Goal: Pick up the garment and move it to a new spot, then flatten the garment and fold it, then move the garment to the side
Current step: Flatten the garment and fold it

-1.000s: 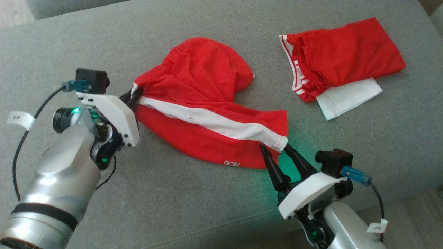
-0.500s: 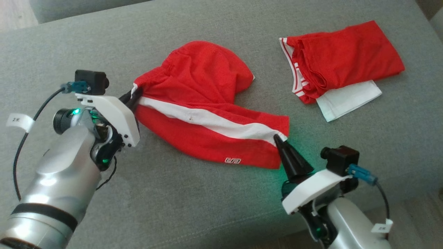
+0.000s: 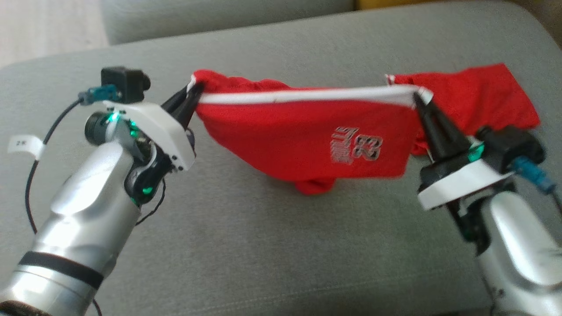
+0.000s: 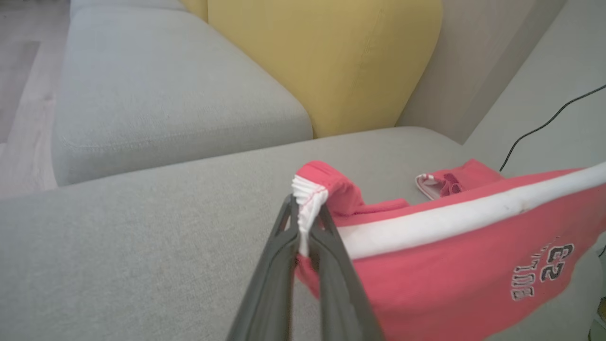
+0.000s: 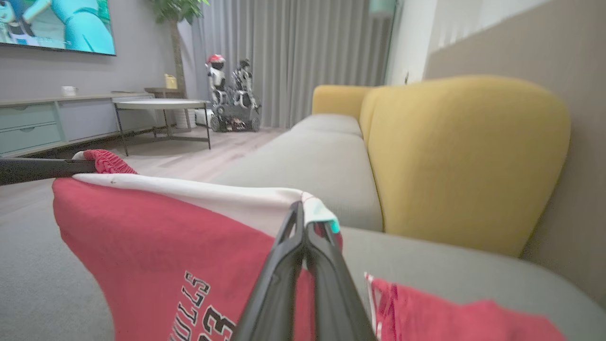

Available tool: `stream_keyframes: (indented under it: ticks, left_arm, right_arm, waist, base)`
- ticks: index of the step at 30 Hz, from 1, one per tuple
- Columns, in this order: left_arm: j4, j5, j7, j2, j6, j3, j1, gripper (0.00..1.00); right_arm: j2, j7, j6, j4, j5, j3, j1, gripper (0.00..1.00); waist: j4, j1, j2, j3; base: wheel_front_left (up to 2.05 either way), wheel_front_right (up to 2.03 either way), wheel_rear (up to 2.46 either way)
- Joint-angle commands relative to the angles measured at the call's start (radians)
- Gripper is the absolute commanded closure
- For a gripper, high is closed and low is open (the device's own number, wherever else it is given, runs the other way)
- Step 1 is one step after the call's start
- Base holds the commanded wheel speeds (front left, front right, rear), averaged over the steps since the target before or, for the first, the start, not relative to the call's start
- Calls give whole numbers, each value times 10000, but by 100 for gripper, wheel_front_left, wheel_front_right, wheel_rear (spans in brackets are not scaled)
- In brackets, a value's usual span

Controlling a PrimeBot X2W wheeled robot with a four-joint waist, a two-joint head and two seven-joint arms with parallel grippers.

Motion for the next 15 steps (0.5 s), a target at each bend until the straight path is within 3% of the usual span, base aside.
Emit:
stream_keyframes:
  ticks: [1,6,15]
  left_arm:
    - [-692,-140,103,527,154,498,-570,100]
    - [-1993,-374,441,621,539,673,-487,100]
    - [-5019,-891,1159,965,1957,1252,43,100]
  right_arm:
    - [-279,64,-7,-619,-221,40,-560,100]
    - [-811,113,-7,-1242,-687,-107,-1065,100]
    - [-1385,582,-7,-2847,-1676,-731,-1243,100]
  waist:
    - [444,0,-1,-450]
    - [848,0,-1,-819]
    - [1474,0,-1,-1431]
  base:
    - [0,0,0]
    - [0,0,0]
    - [0,0,0]
